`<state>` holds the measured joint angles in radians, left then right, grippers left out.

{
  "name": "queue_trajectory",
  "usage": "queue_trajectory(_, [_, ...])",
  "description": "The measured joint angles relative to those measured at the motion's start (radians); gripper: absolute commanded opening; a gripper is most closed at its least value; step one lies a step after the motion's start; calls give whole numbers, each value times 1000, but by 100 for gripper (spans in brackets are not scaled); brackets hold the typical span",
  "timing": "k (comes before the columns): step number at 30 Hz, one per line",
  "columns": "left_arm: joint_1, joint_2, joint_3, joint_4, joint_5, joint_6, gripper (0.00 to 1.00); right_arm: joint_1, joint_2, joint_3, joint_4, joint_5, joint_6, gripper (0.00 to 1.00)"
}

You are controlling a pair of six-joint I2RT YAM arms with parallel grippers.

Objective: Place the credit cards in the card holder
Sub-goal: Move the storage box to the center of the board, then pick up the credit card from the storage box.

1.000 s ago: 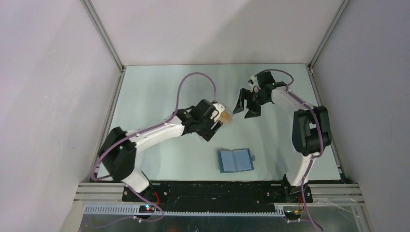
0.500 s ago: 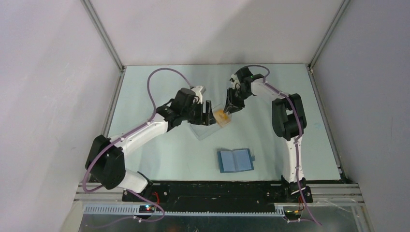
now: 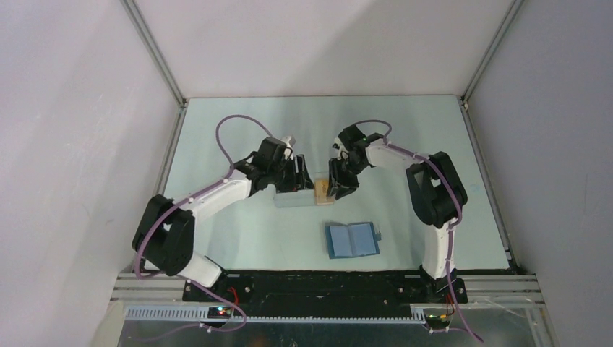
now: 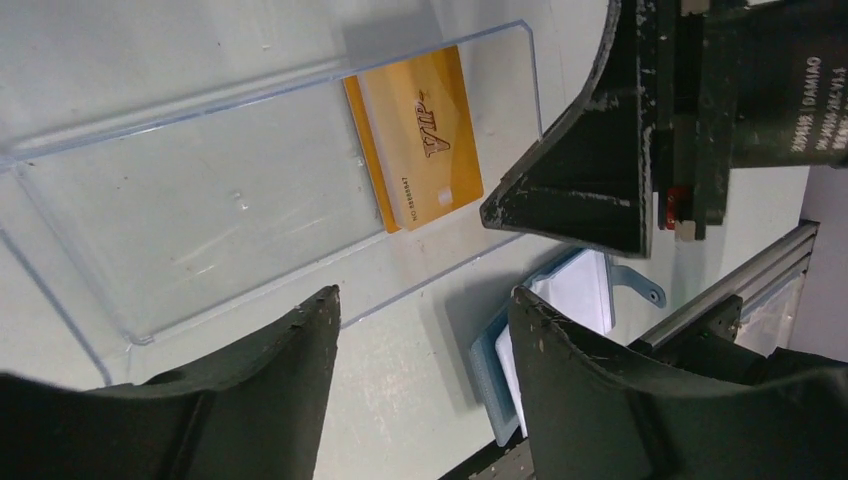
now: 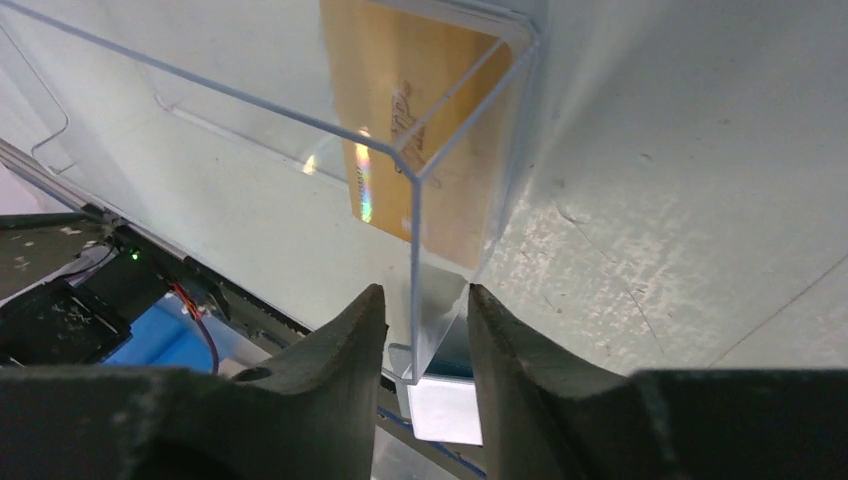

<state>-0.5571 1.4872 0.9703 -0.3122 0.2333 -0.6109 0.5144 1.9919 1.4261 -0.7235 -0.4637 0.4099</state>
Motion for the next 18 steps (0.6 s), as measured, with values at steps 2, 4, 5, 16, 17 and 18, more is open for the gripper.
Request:
queue_trajectory(2, [4,17,0,3,11,-8,62,8,-4,-5,7,-5,6,48])
queue_trajectory(4, [9,52,9,8,30,-21,59,7,-9,-5,18,-5,9,48])
queue_trajectory(5, [11,71,17,8,38,-24,58,5,-13,-5,22,-6,9,48])
queue_trajectory(16, [16,256,111,42,96,-75,42,-45,-46,-5,61,-42,16,34])
queue_trajectory(17, [16,267,114,43,96,-80,42,-47,-46,-6,64,-45,16,32])
queue_trajectory(18, [16,277,117,43,96,-84,41,-48,-46,-5,66,-48,16,31])
